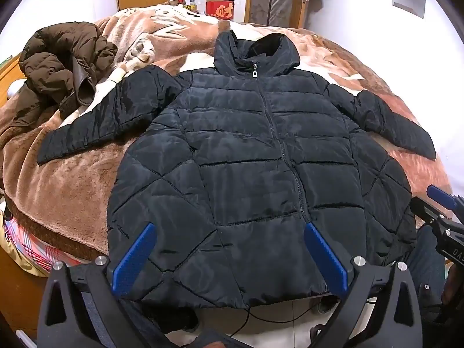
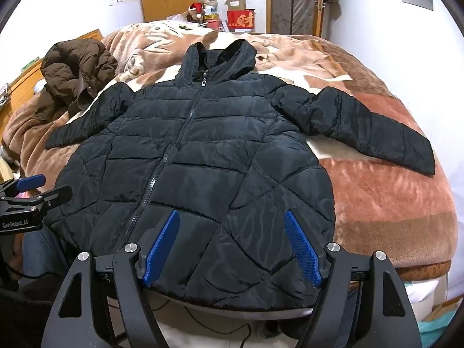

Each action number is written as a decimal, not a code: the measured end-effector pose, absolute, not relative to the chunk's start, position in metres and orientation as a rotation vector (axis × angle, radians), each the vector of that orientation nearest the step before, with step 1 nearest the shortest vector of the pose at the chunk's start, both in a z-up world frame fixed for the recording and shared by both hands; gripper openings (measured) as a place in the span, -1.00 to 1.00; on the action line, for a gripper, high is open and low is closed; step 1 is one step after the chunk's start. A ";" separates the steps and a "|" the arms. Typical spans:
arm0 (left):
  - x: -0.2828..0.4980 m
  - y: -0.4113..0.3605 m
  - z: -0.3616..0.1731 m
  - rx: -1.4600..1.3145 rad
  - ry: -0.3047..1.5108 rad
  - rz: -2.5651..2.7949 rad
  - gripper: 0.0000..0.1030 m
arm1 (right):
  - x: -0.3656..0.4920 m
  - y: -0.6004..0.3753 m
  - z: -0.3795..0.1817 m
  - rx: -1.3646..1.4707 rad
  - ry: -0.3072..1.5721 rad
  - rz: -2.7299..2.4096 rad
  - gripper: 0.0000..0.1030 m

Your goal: Fold large clothes

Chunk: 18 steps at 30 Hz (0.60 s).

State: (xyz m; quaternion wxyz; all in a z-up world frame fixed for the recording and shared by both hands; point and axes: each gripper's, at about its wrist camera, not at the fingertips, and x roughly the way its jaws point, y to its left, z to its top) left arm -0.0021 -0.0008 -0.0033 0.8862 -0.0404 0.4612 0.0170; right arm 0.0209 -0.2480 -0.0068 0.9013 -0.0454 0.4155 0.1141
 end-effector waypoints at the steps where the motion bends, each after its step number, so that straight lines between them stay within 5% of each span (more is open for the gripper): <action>1: -0.003 -0.001 -0.004 -0.083 0.959 0.037 0.99 | 0.021 -0.248 -0.007 -0.095 0.859 0.236 0.45; 18: 0.000 -0.001 -0.010 -0.084 0.972 0.031 0.99 | 0.024 -0.247 -0.011 -0.097 0.868 0.237 0.45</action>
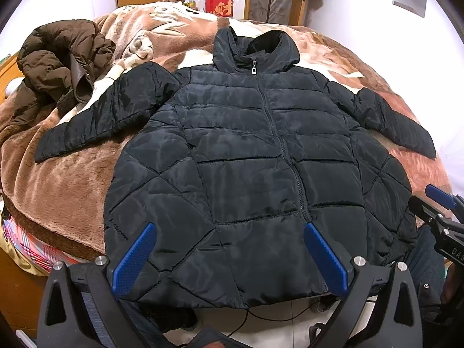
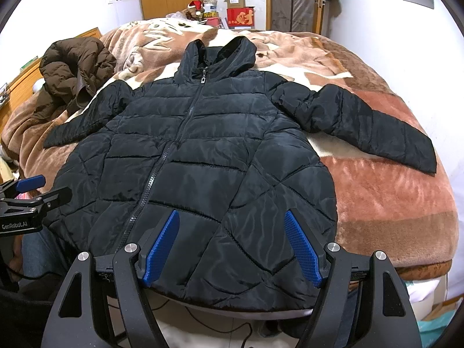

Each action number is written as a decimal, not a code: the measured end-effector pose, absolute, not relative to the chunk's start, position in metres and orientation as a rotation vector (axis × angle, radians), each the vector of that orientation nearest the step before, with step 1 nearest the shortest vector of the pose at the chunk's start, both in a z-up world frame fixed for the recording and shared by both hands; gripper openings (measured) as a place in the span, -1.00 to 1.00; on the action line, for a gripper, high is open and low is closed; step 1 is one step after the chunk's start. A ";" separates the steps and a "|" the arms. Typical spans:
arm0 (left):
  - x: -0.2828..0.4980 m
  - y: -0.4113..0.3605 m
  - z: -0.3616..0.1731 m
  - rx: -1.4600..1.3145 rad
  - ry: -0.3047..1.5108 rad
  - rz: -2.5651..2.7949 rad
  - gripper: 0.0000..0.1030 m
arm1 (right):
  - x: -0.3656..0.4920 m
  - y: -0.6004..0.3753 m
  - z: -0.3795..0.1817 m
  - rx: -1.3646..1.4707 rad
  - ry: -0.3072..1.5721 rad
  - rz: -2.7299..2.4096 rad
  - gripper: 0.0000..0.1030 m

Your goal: Fold large clothes

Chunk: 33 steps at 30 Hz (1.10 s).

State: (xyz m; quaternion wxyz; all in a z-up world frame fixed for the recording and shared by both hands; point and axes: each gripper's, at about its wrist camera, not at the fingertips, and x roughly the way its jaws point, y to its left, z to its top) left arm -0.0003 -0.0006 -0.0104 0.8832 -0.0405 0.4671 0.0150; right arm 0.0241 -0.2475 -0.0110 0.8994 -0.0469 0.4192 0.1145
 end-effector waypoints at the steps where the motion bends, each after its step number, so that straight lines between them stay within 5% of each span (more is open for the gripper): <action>1: 0.000 -0.001 -0.011 -0.084 0.974 0.030 0.99 | 0.024 -0.247 -0.011 -0.097 0.868 0.237 0.45; 33: 0.002 -0.003 -0.012 -0.086 0.981 0.029 0.99 | 0.025 -0.247 -0.012 -0.099 0.873 0.236 0.45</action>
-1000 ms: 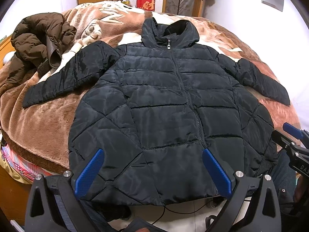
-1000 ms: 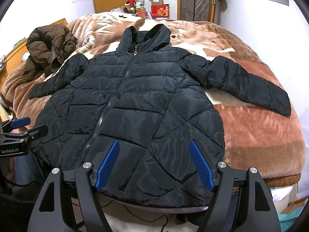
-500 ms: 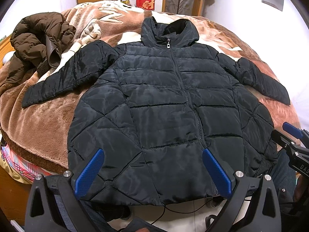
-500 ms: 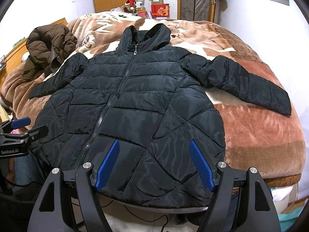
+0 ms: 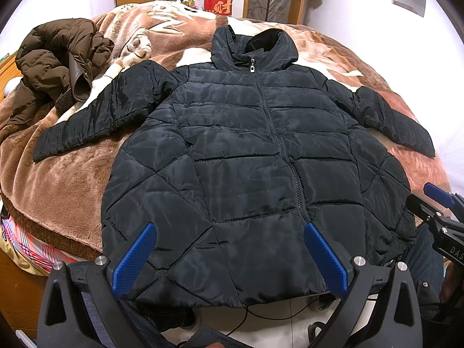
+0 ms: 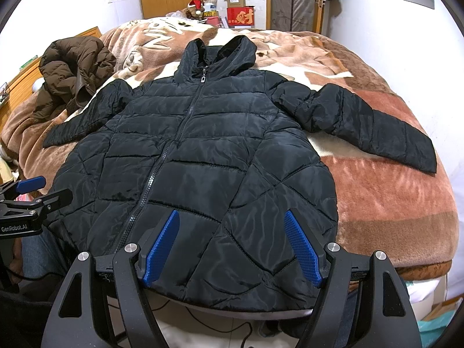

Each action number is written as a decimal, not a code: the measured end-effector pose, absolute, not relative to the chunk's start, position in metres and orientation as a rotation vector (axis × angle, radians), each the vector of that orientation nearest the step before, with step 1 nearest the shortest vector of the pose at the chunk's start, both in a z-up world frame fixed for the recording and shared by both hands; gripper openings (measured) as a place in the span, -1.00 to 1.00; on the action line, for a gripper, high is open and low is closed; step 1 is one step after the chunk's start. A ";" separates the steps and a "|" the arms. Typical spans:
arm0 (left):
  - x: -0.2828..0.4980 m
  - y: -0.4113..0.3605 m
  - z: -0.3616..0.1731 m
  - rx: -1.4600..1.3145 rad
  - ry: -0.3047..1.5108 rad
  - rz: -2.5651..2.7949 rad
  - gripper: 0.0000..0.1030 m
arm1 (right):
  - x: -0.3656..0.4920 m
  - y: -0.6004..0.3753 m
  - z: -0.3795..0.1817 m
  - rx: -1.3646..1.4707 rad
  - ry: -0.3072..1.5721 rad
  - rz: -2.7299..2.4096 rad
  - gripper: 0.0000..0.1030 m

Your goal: Fold large clothes

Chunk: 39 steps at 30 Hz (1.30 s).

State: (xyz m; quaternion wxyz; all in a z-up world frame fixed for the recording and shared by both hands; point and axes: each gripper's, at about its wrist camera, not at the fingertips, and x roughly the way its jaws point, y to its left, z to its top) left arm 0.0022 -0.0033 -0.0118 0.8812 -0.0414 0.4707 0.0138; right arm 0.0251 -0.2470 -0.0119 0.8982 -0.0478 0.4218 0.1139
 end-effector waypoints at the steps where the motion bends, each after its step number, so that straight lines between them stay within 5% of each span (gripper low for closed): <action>1: 0.002 -0.003 -0.012 -0.086 0.980 0.029 0.99 | 0.025 -0.247 -0.012 -0.099 0.873 0.236 0.45; 26: 0.005 -0.007 -0.016 -0.093 0.990 0.021 0.99 | 0.031 -0.242 -0.021 -0.103 0.889 0.252 0.45; 39: 0.041 0.050 -0.024 -0.184 0.978 0.086 0.99 | 0.074 -0.214 -0.011 -0.111 0.873 0.331 0.45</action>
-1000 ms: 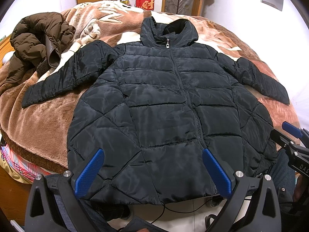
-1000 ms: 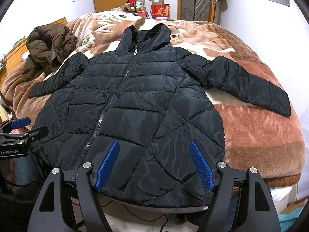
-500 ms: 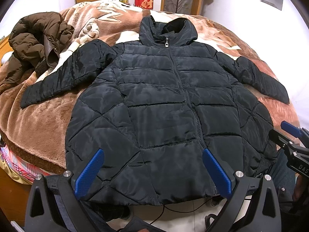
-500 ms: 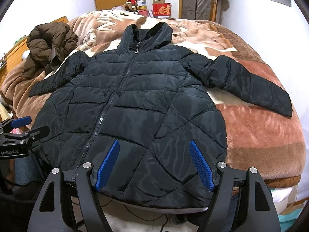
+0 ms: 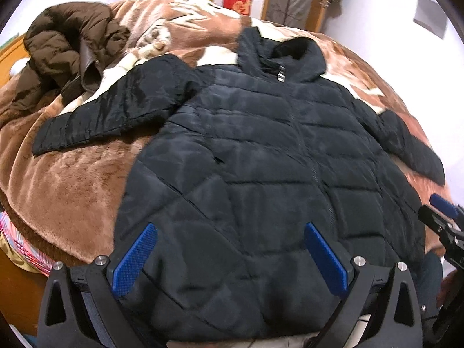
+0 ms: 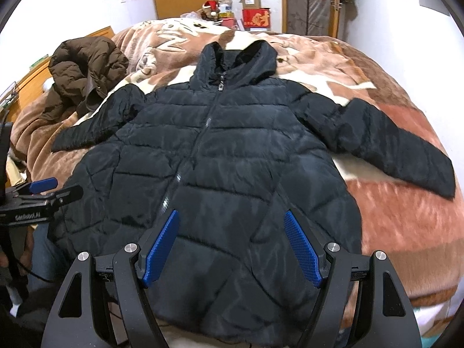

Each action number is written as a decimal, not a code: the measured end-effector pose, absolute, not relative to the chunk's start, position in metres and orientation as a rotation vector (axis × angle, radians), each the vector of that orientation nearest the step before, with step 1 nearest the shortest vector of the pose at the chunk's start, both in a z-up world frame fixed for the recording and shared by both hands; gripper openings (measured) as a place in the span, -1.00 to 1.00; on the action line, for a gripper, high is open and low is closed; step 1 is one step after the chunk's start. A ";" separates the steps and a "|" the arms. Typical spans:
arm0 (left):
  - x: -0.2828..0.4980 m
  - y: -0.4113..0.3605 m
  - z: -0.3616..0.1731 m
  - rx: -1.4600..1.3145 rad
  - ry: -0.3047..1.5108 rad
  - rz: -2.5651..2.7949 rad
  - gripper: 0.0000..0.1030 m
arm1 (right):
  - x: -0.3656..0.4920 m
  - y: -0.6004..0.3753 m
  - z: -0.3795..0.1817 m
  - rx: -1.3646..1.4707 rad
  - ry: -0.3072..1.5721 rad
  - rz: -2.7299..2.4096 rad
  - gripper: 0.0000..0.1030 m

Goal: Fold large clothes
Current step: 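Reach the left gripper to the jacket sleeve cuff and close on it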

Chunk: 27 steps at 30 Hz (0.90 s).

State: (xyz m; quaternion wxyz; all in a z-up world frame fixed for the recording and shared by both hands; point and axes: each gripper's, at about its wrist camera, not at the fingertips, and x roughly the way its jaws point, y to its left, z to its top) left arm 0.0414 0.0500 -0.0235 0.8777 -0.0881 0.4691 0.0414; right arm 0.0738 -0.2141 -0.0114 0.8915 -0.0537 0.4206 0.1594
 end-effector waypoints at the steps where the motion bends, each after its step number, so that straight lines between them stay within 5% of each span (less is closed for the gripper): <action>1: 0.046 0.058 -0.025 -0.193 0.976 0.102 0.99 | 0.080 -0.210 -0.012 -0.117 0.879 0.341 0.45; 27: 0.145 0.301 -0.102 -0.497 0.946 0.528 0.93 | 0.217 -0.142 -0.067 -0.226 0.966 0.383 0.45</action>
